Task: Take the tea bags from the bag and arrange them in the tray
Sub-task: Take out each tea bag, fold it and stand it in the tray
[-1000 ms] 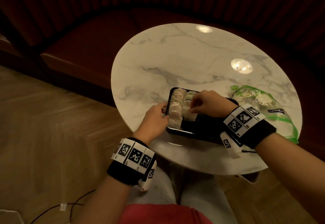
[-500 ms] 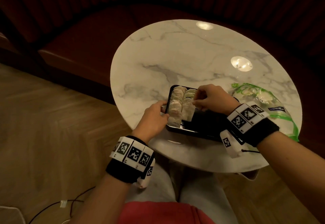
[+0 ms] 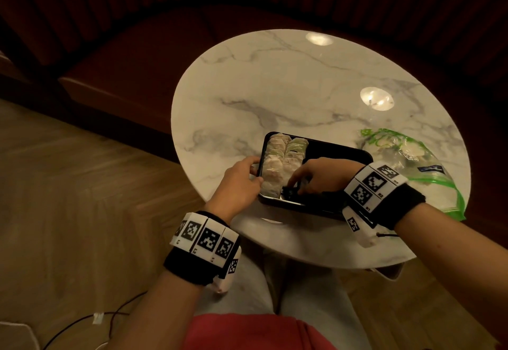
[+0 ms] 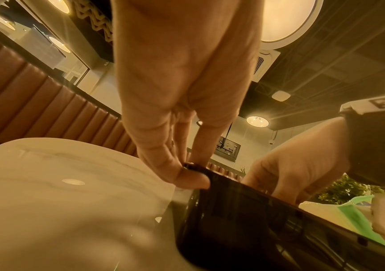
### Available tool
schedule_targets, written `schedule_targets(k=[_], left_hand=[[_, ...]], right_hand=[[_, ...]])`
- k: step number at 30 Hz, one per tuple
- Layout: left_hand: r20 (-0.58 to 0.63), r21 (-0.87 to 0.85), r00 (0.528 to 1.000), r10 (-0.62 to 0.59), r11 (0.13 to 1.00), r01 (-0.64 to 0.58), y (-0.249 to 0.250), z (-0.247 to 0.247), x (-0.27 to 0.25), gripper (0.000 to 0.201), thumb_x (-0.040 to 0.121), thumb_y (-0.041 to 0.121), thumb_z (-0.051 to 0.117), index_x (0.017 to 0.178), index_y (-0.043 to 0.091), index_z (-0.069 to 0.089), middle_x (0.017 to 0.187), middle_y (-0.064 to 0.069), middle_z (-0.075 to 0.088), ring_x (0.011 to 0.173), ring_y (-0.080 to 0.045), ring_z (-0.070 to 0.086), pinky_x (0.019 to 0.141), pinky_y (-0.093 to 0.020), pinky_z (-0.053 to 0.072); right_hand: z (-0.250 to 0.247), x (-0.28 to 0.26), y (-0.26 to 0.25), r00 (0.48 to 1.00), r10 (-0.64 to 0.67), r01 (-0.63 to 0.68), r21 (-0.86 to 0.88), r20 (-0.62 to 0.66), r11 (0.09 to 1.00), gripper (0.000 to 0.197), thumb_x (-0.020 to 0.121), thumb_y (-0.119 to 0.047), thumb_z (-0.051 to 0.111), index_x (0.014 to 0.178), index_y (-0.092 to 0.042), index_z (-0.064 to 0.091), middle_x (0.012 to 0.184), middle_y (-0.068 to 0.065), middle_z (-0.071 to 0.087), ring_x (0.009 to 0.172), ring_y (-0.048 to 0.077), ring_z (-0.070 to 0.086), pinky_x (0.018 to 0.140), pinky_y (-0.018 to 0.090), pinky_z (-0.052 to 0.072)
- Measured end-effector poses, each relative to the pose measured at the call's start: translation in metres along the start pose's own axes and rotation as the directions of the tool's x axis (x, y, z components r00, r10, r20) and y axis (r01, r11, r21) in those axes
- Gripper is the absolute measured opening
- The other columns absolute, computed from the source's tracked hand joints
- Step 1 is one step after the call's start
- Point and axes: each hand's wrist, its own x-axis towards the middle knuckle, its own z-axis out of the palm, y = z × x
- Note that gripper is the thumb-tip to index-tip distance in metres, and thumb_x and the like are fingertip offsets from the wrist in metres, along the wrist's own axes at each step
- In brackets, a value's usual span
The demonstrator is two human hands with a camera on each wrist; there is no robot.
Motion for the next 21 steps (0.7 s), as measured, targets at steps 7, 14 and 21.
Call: schedule_targets(k=[7, 14, 21], left_hand=[[0.016, -0.011, 1.0, 0.018, 1.0, -0.018, 0.001, -0.001, -0.001, 0.041, 0.095, 0.002, 0.054, 0.134, 0.016, 0.054, 0.108, -0.004, 0.06, 0.091, -0.026, 0.066, 0.073, -0.03, 0.056], [0.011, -0.022, 1.0, 0.026, 0.999, -0.025, 0.002, -0.002, -0.003, 0.041, 0.095, 0.0, 0.054, 0.133, 0.015, 0.055, 0.109, -0.007, 0.06, 0.089, -0.025, 0.066, 0.065, -0.022, 0.057], [-0.003, 0.023, 1.0, 0.0, 1.0, 0.0, 0.005, -0.001, -0.002, 0.043, 0.096, 0.006, 0.054, 0.138, 0.015, 0.052, 0.122, -0.012, 0.062, 0.107, -0.03, 0.062, 0.093, -0.043, 0.053]], right_hand=[[0.005, 0.008, 0.0, 0.997, 0.045, -0.047, -0.036, -0.058, 0.998, 0.04, 0.09, -0.032, 0.065, 0.129, -0.041, 0.059, 0.102, -0.013, 0.062, 0.095, 0.012, 0.064, 0.092, 0.03, 0.052], [0.005, 0.007, 0.0, 0.996, 0.057, -0.056, 0.012, -0.062, 0.998, 0.039, 0.091, -0.036, 0.064, 0.13, -0.038, 0.059, 0.104, -0.01, 0.065, 0.085, 0.012, 0.067, 0.084, 0.027, 0.056], [0.007, -0.015, 0.005, 0.988, 0.016, 0.008, 0.151, -0.155, 0.988, 0.036, 0.09, -0.038, 0.065, 0.126, -0.035, 0.062, 0.1, -0.01, 0.062, 0.072, 0.001, 0.057, 0.076, 0.023, 0.052]])
